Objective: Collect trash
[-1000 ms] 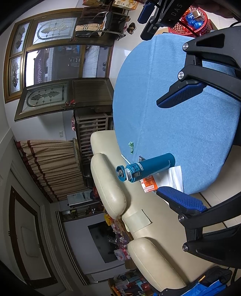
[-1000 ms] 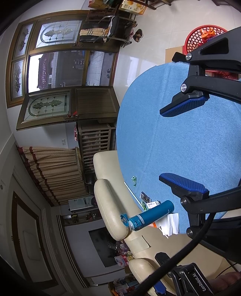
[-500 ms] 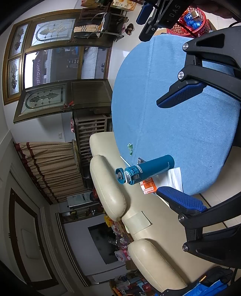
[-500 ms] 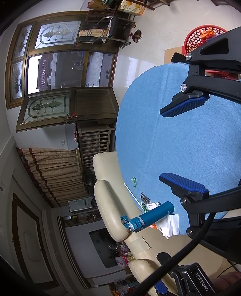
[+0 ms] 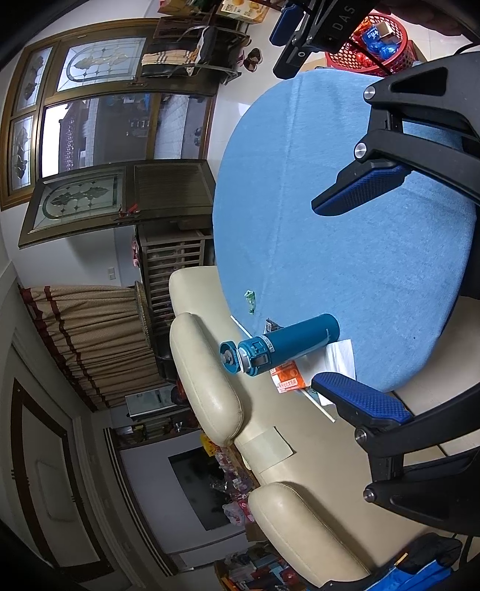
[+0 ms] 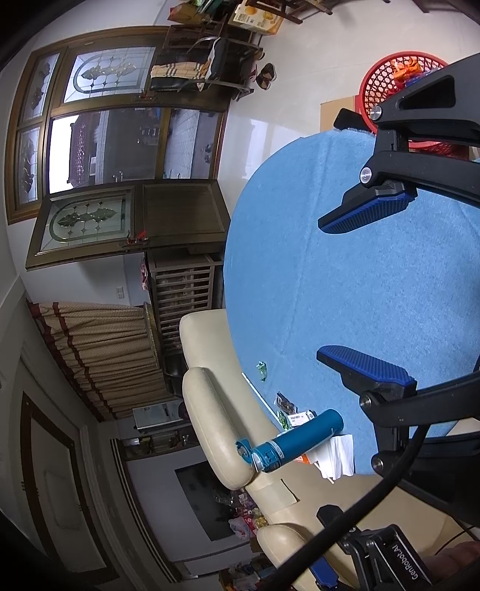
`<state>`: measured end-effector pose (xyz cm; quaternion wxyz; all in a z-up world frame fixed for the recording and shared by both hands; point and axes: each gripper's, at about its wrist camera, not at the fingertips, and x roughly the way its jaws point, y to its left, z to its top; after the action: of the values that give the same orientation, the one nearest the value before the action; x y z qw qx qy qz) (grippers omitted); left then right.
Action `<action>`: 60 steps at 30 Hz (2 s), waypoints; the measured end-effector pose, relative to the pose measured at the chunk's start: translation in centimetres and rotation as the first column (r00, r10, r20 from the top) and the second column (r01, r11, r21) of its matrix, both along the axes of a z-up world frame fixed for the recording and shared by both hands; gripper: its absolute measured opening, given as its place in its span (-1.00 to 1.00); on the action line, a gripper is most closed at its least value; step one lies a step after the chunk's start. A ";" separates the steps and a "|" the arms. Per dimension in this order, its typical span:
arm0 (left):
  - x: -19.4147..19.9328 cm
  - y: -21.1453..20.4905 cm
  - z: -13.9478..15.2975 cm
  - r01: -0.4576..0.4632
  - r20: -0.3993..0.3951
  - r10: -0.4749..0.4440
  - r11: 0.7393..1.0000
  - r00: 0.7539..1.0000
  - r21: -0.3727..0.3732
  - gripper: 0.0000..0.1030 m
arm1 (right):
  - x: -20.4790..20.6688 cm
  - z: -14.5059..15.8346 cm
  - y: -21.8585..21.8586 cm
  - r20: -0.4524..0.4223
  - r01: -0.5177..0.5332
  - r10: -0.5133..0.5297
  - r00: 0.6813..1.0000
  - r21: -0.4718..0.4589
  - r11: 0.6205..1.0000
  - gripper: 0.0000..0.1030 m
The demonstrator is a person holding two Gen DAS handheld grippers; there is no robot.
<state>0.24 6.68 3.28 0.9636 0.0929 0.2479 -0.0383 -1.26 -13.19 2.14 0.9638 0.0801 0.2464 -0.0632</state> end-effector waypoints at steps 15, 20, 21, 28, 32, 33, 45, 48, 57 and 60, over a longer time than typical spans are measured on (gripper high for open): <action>0.5 -0.5 -0.4 0.013 -0.018 -0.013 1.000 1.000 0.006 0.69 | -0.1 -0.3 -0.9 -0.011 0.020 -0.019 1.000 0.010 1.000 0.30; 0.7 -0.9 -0.5 0.021 -0.026 -0.021 1.000 0.999 0.005 0.69 | 0.0 -0.4 -1.2 -0.016 0.028 -0.028 0.999 0.007 1.000 0.30; 0.8 -1.0 -0.6 0.023 -0.027 -0.022 1.000 0.999 0.005 0.69 | 0.0 -0.5 -1.3 -0.017 0.030 -0.030 0.999 0.008 1.000 0.30; 1.5 -1.9 -0.7 0.037 -0.037 -0.037 0.999 0.999 0.011 0.69 | 0.3 -0.8 -2.1 -0.027 0.052 -0.052 0.998 0.015 0.999 0.30; 2.1 -2.3 -0.7 0.044 -0.038 -0.043 0.999 0.998 0.010 0.69 | 0.6 -1.0 -2.7 -0.034 0.068 -0.067 0.997 0.017 0.998 0.30; 2.3 -2.4 -0.7 0.047 -0.039 -0.046 0.999 0.998 0.011 0.69 | 0.6 -1.0 -2.8 -0.035 0.072 -0.071 0.997 0.017 0.997 0.30; 4.5 -3.9 -0.8 0.073 -0.049 -0.071 0.997 0.996 0.024 0.69 | 1.9 -1.3 -4.6 -0.050 0.127 -0.126 0.991 0.002 0.992 0.30; 5.0 -4.2 -0.9 0.077 -0.055 -0.076 0.997 0.996 0.021 0.69 | 2.5 -1.3 -5.0 -0.057 0.129 -0.129 0.990 -0.005 0.992 0.30; 7.5 -5.3 -1.6 0.084 -0.079 -0.082 0.996 0.994 0.023 0.69 | 4.4 -2.0 -5.9 -0.083 0.145 -0.146 0.986 -0.014 0.989 0.30; 8.3 -5.5 -2.0 0.083 -0.089 -0.081 0.996 0.993 0.022 0.69 | 5.4 -2.3 -6.1 -0.096 0.146 -0.147 0.984 -0.016 0.989 0.30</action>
<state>8.54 1.15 1.33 0.9480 0.1135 0.2867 -0.0789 4.09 -19.34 -0.18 0.9438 0.0904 0.2859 -0.1390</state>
